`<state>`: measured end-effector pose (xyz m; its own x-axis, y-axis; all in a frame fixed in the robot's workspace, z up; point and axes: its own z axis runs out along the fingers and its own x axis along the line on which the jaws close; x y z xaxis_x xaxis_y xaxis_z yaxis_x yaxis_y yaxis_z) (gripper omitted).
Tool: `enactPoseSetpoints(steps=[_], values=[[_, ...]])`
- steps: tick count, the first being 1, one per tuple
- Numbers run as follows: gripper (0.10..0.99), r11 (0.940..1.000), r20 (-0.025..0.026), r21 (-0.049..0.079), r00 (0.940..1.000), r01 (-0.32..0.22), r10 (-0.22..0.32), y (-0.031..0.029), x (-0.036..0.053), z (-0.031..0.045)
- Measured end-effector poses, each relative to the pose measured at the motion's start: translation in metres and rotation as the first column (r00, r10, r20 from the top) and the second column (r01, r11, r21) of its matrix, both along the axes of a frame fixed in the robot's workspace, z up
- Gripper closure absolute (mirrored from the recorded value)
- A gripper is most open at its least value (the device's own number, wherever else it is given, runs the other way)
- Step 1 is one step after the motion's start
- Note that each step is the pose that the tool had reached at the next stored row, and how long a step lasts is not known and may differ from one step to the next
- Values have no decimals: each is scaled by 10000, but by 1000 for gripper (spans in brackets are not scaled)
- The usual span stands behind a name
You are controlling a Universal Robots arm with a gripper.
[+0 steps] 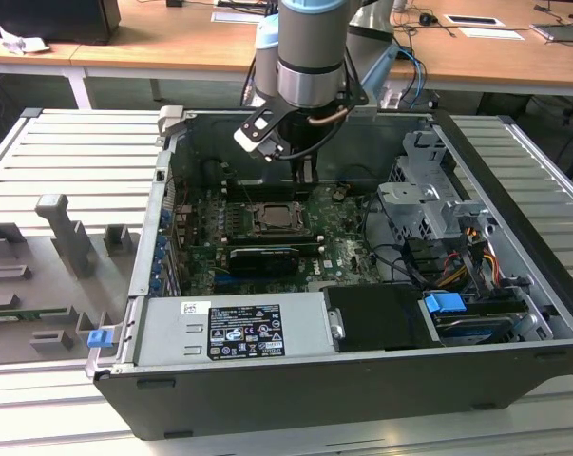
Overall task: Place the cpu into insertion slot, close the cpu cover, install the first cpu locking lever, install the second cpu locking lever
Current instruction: 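Close the cpu cover, then install the first cpu locking lever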
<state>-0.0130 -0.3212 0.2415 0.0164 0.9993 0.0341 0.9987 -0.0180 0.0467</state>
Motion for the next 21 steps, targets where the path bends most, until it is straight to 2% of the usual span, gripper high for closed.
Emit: enactPoseSetpoints(steps=[2,4,9,16,21], values=[[980,10000,-1,-1,10000,-1,1,2,-72,-42],[980,10000,-1,-1,10000,1,-1,3,-128,-46],[980,10000,-1,-1,10000,0,0,3,-199,-46],[980,10000,-1,0,10000,-1,1,3,-279,-47],[980,10000,-1,-1,10000,0,0,3,-288,-41]])
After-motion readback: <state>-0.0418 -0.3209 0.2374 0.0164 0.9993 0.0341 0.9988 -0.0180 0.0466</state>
